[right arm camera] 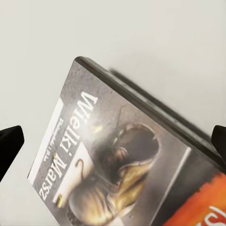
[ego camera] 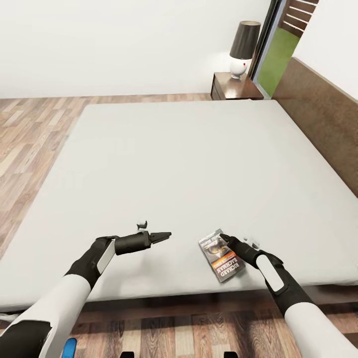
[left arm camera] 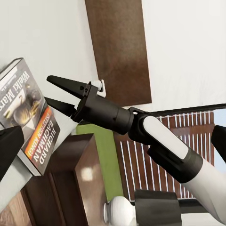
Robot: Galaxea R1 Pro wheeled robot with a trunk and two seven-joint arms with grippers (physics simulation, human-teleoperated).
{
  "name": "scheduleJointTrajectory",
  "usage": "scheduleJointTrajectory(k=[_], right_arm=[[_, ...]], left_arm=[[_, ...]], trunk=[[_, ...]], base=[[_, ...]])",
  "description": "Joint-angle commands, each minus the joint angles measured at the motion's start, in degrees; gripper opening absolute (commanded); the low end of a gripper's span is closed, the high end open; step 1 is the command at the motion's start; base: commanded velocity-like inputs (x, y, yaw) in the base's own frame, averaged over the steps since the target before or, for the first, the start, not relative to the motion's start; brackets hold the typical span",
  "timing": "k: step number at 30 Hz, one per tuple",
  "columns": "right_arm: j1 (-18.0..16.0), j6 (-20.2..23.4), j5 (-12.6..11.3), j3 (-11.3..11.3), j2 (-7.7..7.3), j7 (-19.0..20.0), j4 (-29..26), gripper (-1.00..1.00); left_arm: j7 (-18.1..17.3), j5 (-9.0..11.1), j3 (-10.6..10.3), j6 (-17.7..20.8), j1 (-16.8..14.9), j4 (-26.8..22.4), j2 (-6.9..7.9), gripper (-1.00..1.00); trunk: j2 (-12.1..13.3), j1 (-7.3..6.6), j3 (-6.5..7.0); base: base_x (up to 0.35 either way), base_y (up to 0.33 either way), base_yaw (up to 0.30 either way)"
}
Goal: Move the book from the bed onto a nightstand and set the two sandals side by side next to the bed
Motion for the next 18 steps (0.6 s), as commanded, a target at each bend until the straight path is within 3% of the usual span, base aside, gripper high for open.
scheduleJointTrajectory(k=[1,9,18], right_arm=[[-0.02,0.14,-0.22,0.11,-0.05,0.01,-0.03,1.00],[-0.02,0.12,-0.19,0.11,-0.07,0.01,-0.05,1.00],[-0.02,0.11,-0.18,0.11,-0.06,0.01,-0.05,1.00]], left_arm=[[0.00,0.45,-0.29,0.56,-0.03,-0.01,0.07,1.00],[0.00,0.45,-0.29,0.57,-0.03,-0.01,0.07,1.00],[0.00,0.45,-0.29,0.57,-0.03,-0.01,0.07,1.00]], trunk=[[-0.02,0.00,-0.03],[-0.02,0.00,-0.03],[-0.02,0.00,-0.03]], base=[[-0.001,0.000,0.000],[-0.144,0.000,0.000],[-0.020,0.000,0.000]])
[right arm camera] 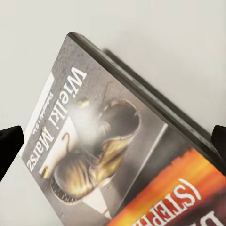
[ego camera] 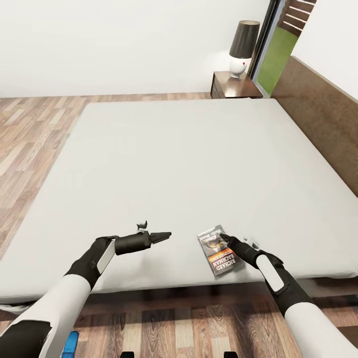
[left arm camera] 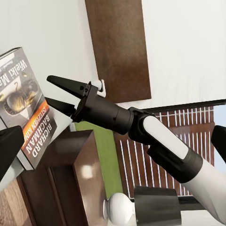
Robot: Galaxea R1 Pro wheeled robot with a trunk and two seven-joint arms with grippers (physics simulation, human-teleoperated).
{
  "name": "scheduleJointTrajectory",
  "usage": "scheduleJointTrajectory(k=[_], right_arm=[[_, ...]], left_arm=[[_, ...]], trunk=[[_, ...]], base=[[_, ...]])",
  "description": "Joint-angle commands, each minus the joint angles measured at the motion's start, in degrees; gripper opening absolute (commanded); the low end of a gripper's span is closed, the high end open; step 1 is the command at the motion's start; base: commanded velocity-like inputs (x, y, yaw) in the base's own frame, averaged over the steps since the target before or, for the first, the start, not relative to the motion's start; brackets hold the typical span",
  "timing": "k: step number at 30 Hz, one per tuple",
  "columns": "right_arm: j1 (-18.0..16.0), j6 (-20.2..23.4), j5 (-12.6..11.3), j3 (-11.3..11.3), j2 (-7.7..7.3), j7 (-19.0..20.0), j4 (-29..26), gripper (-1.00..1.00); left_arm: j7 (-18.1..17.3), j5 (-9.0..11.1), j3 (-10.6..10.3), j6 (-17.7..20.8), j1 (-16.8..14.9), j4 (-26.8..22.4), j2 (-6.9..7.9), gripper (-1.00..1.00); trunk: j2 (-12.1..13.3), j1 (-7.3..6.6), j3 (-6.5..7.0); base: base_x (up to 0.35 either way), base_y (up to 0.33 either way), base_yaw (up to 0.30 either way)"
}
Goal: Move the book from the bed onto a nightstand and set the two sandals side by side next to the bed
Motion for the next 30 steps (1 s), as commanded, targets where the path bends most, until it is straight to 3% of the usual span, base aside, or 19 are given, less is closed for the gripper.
scheduleJointTrajectory(k=[1,30], right_arm=[[-0.02,0.14,-0.21,0.11,-0.03,0.01,-0.03,1.00],[-0.02,0.18,-0.19,0.04,-0.13,0.45,-1.42,1.00]], left_arm=[[0.00,0.45,-0.29,0.58,-0.03,-0.01,0.07,1.00],[0.08,0.38,-0.37,0.55,-0.03,-0.01,0.07,1.00]], trunk=[[-0.02,0.00,-0.03],[-0.02,0.00,-0.03]], base=[[-0.001,0.000,0.000],[0.038,0.000,0.000]])
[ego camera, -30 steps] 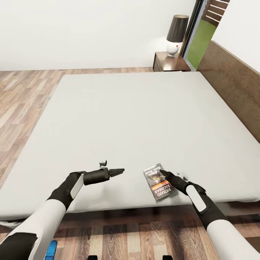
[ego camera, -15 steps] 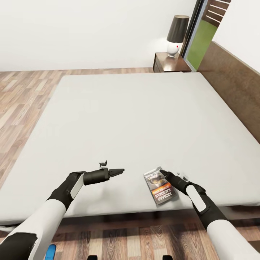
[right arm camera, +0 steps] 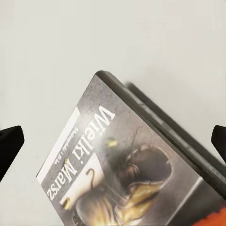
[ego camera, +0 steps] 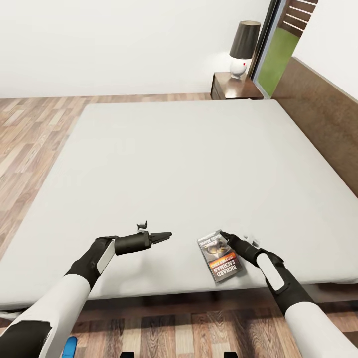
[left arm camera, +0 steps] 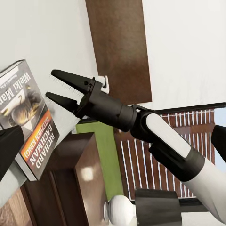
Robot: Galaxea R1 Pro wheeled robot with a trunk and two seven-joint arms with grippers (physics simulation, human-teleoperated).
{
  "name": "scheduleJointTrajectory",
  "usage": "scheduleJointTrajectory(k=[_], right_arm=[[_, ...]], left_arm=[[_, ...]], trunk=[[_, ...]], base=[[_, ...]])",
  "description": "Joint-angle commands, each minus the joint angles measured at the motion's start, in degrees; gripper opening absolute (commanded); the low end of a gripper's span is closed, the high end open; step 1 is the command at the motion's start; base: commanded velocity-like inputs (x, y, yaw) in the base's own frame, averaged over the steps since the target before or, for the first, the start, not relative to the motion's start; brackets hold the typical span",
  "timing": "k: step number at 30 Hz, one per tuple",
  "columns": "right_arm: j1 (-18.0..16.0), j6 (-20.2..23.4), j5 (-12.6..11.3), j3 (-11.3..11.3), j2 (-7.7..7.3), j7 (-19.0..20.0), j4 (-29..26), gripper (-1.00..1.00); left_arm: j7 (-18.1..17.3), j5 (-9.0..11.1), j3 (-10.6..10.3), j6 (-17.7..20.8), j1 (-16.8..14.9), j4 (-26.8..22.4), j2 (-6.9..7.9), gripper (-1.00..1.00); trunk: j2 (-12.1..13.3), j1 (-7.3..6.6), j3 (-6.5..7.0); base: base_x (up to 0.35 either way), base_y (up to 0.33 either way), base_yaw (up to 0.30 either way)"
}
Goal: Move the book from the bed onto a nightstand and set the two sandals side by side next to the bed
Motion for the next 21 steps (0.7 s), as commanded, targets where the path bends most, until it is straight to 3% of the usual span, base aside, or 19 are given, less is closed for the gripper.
scheduleJointTrajectory(k=[1,11,15,21], right_arm=[[-0.02,0.27,-0.24,0.10,-0.20,0.04,-0.85,1.00],[0.07,0.90,-0.31,-0.06,-0.95,0.14,-6.66,1.00],[0.07,2.35,-0.34,-0.03,-2.69,0.15,-9.10,1.00],[0.07,2.98,-0.39,-0.05,-3.03,0.13,-9.51,1.00]], left_arm=[[0.00,0.45,-0.28,0.56,-0.03,-0.01,0.07,1.00],[-0.07,0.45,-0.32,0.56,-0.03,-0.01,0.01,1.00],[-0.02,0.45,-0.38,0.56,-0.03,-0.01,-0.02,1.00],[0.00,0.45,-0.39,0.56,-0.03,-0.01,-0.02,1.00]], trunk=[[-0.02,0.00,-0.03],[-0.02,0.00,-0.03],[-0.02,0.00,-0.03],[-0.02,0.00,-0.03]], base=[[0.000,0.000,0.000],[0.000,0.000,0.000],[0.000,0.000,0.000],[0.000,0.000,0.000]])
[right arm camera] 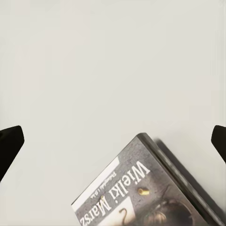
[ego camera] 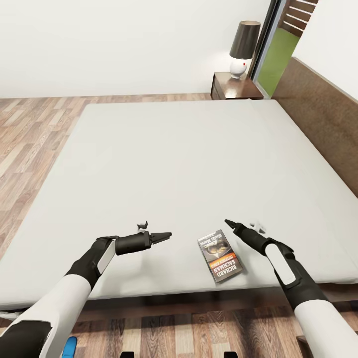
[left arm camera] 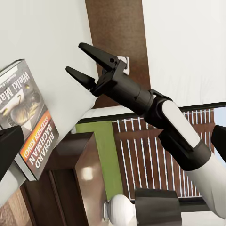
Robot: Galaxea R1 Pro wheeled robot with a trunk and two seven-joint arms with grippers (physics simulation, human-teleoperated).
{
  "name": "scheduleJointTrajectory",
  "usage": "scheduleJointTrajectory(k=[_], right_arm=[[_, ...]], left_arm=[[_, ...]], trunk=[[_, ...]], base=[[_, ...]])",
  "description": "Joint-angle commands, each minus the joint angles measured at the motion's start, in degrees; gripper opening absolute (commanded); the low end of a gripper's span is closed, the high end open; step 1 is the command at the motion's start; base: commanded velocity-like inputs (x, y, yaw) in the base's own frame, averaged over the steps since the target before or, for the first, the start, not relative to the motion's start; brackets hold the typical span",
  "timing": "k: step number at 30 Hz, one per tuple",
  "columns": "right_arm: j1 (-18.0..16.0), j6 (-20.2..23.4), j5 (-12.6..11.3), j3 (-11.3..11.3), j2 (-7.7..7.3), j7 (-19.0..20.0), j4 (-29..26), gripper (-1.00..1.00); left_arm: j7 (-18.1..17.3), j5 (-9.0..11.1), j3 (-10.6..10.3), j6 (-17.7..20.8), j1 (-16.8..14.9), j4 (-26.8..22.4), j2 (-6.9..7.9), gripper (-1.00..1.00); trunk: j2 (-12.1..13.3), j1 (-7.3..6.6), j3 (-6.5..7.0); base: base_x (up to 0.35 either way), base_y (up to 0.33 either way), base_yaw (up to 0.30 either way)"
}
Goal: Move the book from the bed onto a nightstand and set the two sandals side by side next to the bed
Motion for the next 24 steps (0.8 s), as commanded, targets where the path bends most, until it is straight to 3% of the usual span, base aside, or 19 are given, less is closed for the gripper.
scheduleJointTrajectory(k=[1,14,17,20,24], right_arm=[[-0.02,0.18,-0.16,0.08,-0.05,0.02,-0.01,1.00],[-0.02,0.18,-0.01,0.24,0.21,-0.10,0.19,1.00],[-0.02,0.15,2.01,0.89,0.57,-0.23,0.59,1.00],[-0.02,0.06,5.92,3.67,0.63,-0.12,0.97,1.00],[-0.02,-0.07,7.39,5.05,0.69,-0.08,1.47,1.00]], left_arm=[[-0.02,0.46,-0.29,0.56,-0.03,-0.01,0.07,1.00],[-0.05,0.46,-0.29,0.56,-0.03,-0.01,0.07,1.00],[-0.08,0.46,-0.29,0.56,-0.03,-0.01,0.07,1.00],[-0.05,0.46,-0.29,0.56,-0.03,-0.01,0.07,1.00],[-0.01,0.46,-0.29,0.56,-0.03,-0.01,0.05,1.00]], trunk=[[-0.02,0.00,-0.03],[-0.02,0.00,-0.03],[-0.02,0.00,-0.03],[-0.02,0.00,-0.03],[-0.02,0.00,-0.03]], base=[[0.000,0.000,0.000],[0.000,0.000,0.000],[0.000,0.000,0.000],[0.000,0.000,0.000],[0.000,0.000,0.000]])
